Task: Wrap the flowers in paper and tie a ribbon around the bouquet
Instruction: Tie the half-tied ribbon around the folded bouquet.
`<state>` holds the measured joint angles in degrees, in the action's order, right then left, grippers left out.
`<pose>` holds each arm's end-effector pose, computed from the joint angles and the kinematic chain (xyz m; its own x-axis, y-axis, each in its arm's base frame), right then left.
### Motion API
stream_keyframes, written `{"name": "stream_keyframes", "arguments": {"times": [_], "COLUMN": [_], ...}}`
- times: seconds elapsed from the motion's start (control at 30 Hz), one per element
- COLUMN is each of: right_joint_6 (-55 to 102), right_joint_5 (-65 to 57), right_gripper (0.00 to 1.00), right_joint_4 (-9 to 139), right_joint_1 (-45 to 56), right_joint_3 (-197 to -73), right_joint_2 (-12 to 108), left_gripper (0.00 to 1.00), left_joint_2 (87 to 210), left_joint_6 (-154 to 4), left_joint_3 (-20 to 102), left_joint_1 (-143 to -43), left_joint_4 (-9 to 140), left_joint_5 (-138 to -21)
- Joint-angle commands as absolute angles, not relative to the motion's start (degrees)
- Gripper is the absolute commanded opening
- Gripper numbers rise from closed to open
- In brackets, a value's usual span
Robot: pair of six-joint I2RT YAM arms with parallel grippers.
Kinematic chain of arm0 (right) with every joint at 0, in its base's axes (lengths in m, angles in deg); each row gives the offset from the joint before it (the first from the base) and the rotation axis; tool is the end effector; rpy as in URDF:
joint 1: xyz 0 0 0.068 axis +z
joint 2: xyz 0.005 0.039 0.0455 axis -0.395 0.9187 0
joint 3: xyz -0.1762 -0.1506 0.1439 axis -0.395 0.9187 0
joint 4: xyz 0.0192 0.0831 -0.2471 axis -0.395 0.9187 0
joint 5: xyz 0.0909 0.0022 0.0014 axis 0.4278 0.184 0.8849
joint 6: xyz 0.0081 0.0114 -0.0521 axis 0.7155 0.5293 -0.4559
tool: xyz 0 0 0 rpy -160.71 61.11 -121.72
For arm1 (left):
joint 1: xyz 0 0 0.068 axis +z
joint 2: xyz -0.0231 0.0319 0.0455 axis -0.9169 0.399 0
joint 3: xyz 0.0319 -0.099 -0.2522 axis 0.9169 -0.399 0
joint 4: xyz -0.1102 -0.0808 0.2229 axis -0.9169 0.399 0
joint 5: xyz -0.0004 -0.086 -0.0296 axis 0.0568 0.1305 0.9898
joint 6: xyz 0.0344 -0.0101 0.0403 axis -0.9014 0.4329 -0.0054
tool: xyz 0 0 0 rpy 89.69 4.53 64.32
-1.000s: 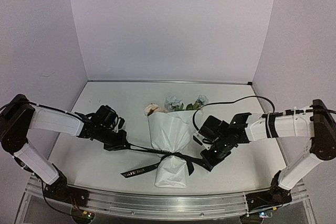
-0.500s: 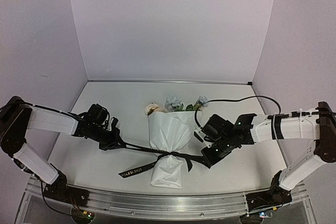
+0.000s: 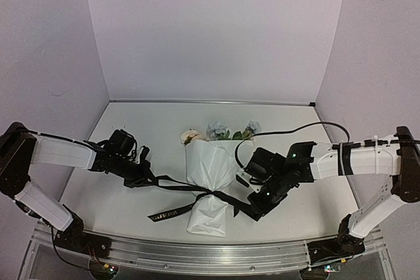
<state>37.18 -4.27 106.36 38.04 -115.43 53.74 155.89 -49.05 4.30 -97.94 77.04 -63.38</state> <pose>0.1302 0.2475 0.2001 -0.7427 -0.6258 -0.2384 -0.6690 0.7090 0.2230 0.2110 -0.1464 0.1467 -0.9729 -0.0515 -0.2254 0.0990 0.7882 -0.6074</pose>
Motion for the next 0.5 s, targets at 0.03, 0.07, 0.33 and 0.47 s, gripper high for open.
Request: {"name": "stream_keyframes", "arguments": {"times": [0.03,0.07,0.33,0.47], "right_joint_6": [41.02,40.78,38.07,34.99], "right_joint_5": [3.05,3.62,-10.49,-12.91], "right_gripper": [0.23,0.3,0.63,0.63], "right_joint_4": [105.09,105.08,104.82,101.69], "right_joint_1": [40.65,40.92,34.14,28.31], "right_joint_3": [-116.77,-117.12,-111.28,-110.24], "right_joint_2": [55.58,55.07,46.87,50.47], "left_gripper": [0.0,0.0,0.0,0.0], "left_joint_2": [155.77,156.11,156.56,156.87], "left_joint_6": [-50.33,-50.34,-50.7,-50.88], "left_joint_3": [5.51,5.47,6.32,6.8], "left_joint_1": [-100.46,-100.49,-100.5,-100.51], "left_joint_4": [76.88,76.66,76.69,76.82], "left_joint_5": [-65.24,-65.18,-65.43,-65.29]}}
